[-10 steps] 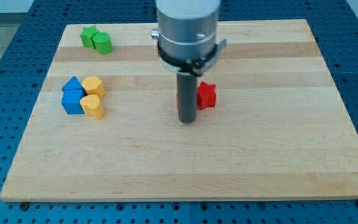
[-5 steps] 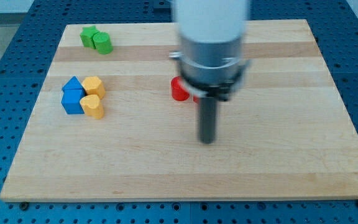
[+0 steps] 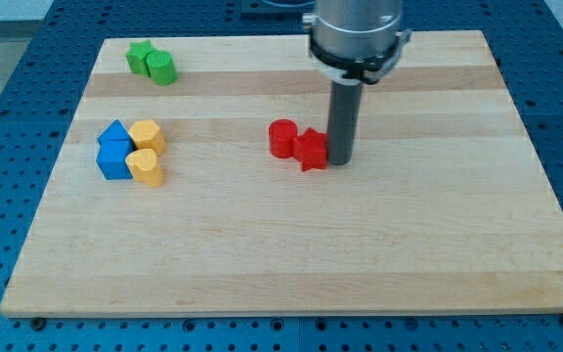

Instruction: Move the red blocks into the green blocks

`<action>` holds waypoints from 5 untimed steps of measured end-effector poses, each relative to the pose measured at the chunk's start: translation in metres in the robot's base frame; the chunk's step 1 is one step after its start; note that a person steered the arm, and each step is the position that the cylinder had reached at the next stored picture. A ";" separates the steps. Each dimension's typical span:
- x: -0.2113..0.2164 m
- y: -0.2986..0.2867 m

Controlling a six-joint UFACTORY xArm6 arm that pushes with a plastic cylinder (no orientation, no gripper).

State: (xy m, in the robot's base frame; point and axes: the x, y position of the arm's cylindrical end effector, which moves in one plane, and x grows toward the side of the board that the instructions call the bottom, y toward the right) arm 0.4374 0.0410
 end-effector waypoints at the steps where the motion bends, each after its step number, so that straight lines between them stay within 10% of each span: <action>1: 0.000 -0.030; 5: -0.027 -0.112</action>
State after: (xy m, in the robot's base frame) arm 0.4103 -0.0706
